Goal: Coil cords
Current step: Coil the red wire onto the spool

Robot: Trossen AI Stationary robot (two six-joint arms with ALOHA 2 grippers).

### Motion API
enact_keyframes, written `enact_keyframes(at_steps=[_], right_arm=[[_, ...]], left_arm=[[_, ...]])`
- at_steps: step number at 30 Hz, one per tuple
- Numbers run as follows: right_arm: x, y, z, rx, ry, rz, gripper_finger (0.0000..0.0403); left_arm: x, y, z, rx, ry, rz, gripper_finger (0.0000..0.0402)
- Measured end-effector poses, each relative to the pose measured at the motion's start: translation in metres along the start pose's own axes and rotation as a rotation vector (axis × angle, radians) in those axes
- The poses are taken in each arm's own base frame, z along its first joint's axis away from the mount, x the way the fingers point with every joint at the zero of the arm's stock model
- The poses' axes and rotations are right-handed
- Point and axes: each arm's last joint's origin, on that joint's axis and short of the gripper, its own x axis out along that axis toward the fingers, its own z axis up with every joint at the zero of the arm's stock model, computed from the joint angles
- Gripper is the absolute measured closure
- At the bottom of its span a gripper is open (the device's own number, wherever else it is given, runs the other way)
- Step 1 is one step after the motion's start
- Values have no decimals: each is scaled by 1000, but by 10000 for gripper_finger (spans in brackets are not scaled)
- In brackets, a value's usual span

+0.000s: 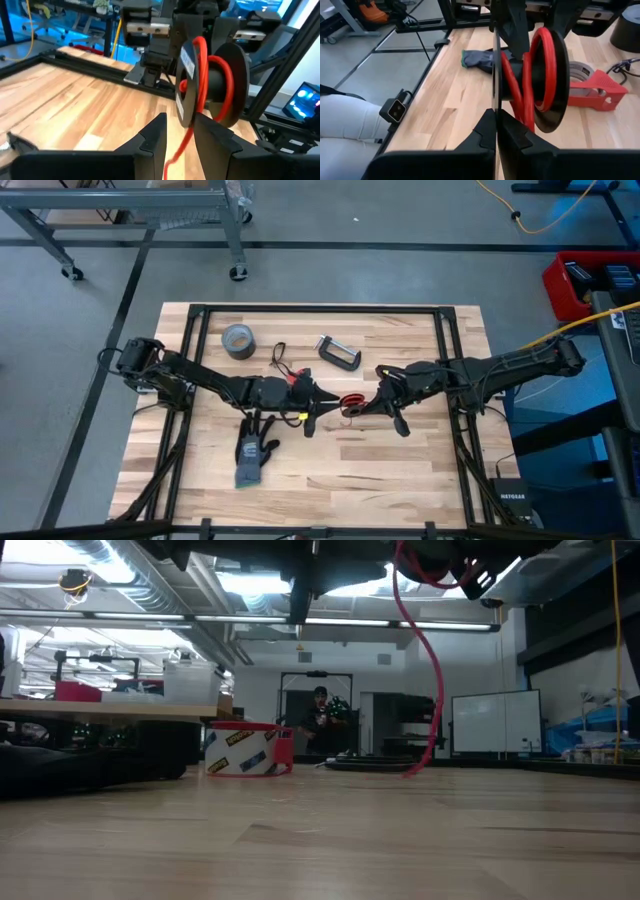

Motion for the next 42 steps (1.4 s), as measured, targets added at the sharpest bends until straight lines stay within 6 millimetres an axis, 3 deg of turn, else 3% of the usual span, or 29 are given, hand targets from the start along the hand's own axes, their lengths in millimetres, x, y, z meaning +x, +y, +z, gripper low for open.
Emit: enact_keyframes(at_steps=[17, 32, 39, 42], right_arm=[[4, -1, -2, 2, 17, 1, 398], [6, 0, 2, -5, -25, 36, 398], [6, 0, 3, -6, -30, 35, 397], [6, 0, 3, -4, -31, 24, 390]], left_arm=[[0, -3, 9, 45, -97, -24, 314], [0, -2, 8, 43, -79, -23, 315], [0, -3, 8, 67, -85, -27, 388], [0, -3, 8, 62, -83, -25, 395]])
